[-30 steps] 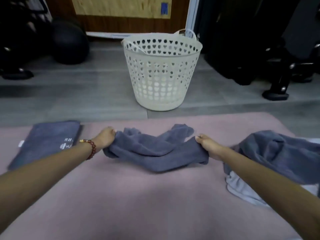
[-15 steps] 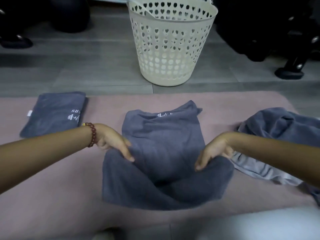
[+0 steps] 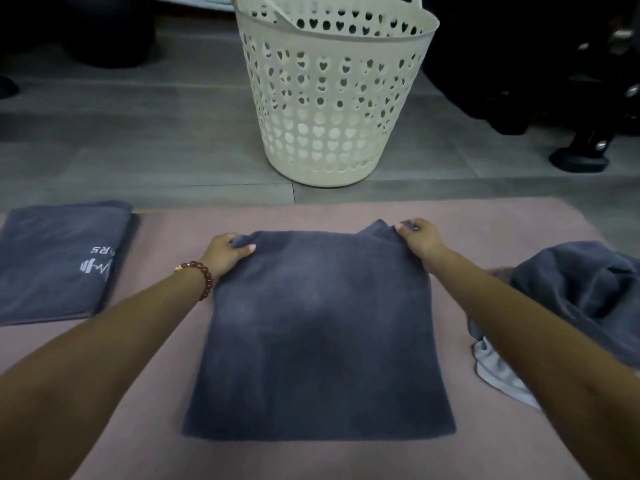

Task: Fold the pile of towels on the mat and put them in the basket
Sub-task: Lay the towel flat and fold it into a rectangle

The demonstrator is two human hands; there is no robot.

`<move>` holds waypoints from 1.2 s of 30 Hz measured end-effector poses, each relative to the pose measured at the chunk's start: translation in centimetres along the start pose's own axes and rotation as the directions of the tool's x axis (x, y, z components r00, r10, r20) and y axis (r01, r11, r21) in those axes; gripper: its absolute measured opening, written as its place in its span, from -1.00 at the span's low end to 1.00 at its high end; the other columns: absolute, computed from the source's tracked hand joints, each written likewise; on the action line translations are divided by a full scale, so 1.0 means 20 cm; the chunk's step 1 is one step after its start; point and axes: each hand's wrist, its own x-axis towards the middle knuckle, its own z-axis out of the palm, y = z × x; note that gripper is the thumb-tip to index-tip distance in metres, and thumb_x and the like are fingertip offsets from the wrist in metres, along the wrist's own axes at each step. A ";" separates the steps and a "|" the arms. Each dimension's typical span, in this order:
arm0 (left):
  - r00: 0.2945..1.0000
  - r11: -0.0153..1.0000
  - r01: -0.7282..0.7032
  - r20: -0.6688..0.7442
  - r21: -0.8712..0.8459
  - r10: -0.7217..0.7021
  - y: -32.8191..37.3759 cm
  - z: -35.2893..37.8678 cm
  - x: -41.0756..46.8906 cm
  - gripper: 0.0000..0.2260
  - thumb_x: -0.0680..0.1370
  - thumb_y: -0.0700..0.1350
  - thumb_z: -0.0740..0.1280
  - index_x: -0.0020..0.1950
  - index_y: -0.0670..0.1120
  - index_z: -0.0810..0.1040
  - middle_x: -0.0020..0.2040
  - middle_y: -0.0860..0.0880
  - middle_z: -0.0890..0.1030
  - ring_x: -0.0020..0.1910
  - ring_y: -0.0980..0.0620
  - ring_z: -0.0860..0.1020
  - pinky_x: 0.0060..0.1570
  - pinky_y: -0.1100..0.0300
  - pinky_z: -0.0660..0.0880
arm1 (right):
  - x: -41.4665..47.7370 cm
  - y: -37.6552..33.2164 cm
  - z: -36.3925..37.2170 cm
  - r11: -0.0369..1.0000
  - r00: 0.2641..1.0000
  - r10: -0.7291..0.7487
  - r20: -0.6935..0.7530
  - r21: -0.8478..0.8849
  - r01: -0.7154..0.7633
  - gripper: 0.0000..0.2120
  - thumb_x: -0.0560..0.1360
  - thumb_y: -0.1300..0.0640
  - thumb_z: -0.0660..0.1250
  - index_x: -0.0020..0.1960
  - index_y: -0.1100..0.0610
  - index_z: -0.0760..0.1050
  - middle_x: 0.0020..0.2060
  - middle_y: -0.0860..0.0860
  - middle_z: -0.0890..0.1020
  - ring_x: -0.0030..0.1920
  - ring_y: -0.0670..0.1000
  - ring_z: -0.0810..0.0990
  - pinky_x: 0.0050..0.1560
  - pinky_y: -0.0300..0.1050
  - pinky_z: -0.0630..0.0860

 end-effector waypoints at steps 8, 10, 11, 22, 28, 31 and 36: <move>0.889 0.840 -0.456 0.193 0.295 0.415 -0.08 0.08 -0.08 -0.70 0.35 -0.25 0.51 -0.35 0.05 0.45 -0.21 0.04 0.50 -0.17 0.13 0.47 -0.15 0.38 0.35 | -0.11 0.25 0.10 0.974 0.962 0.117 0.246 0.161 -0.160 -0.83 0.53 0.10 0.33 -0.02 0.21 0.55 -0.07 0.10 0.63 -0.09 0.05 0.60 -0.21 -0.19 0.55; 0.766 0.734 -0.629 0.362 0.256 0.531 -0.05 0.05 -0.22 -0.82 0.33 -0.15 0.47 -0.28 0.07 0.50 -0.12 0.08 0.52 -0.08 0.21 0.50 -0.04 0.40 0.37 | -0.20 0.22 0.01 0.971 0.923 0.019 0.384 0.214 -0.110 -0.89 0.54 0.14 0.31 -0.05 0.18 0.54 -0.13 0.05 0.65 -0.16 -0.01 0.62 -0.25 -0.24 0.55; 0.682 0.657 -0.711 0.471 0.250 0.559 -0.04 0.02 -0.30 -0.90 0.33 -0.12 0.39 -0.25 0.05 0.50 -0.12 0.12 0.52 -0.10 0.24 0.50 -0.04 0.40 0.38 | -0.24 0.22 -0.06 0.978 0.880 -0.023 0.475 0.195 -0.080 -0.91 0.54 0.17 0.30 -0.06 0.19 0.53 -0.17 0.03 0.65 -0.20 -0.04 0.61 -0.26 -0.27 0.54; 0.823 0.868 -0.322 0.565 0.379 0.059 -0.25 -0.02 -0.71 -0.83 0.45 -0.04 0.45 -0.28 -0.06 0.55 -0.35 0.22 0.56 -0.34 0.29 0.47 -0.20 0.33 0.42 | -0.65 0.53 -0.38 0.923 0.902 0.064 0.426 -0.368 0.109 -0.89 0.50 0.31 0.30 0.00 0.17 0.48 -0.09 0.03 0.54 -0.11 -0.01 0.50 -0.11 -0.27 0.41; 0.947 0.720 -0.272 0.313 0.638 0.080 -0.23 0.13 -0.61 -0.43 0.39 0.08 0.46 0.31 -0.08 0.40 0.24 -0.10 0.44 0.26 -0.06 0.39 0.28 0.13 0.31 | -0.54 0.37 -0.13 0.862 0.902 -0.216 0.373 -0.361 0.355 -0.58 0.52 0.35 0.21 0.37 0.26 0.28 0.24 0.07 0.43 0.17 0.04 0.44 0.25 -0.19 0.29; 0.973 0.777 -0.118 0.227 0.618 -0.032 -0.26 0.18 -0.61 -0.44 0.46 -0.07 0.44 0.38 -0.15 0.32 0.30 -0.14 0.42 0.29 -0.11 0.39 0.18 0.29 0.21 | -0.44 0.31 0.00 0.743 0.850 -0.256 0.460 -0.468 0.478 -0.46 0.52 0.33 0.22 0.46 0.18 0.18 0.42 0.14 0.31 0.40 0.14 0.31 0.40 -0.10 0.22; 0.991 0.767 -0.074 0.131 0.637 -0.013 -0.33 0.13 -0.61 -0.42 0.31 0.18 0.48 0.23 -0.08 0.48 0.21 -0.16 0.36 0.25 -0.14 0.29 0.30 0.10 0.25 | -0.36 0.25 0.17 0.566 0.818 -0.111 0.564 -0.641 0.519 -0.34 0.53 0.27 0.17 0.53 -0.05 -0.01 0.49 0.04 0.17 0.40 0.17 0.30 0.36 0.06 0.31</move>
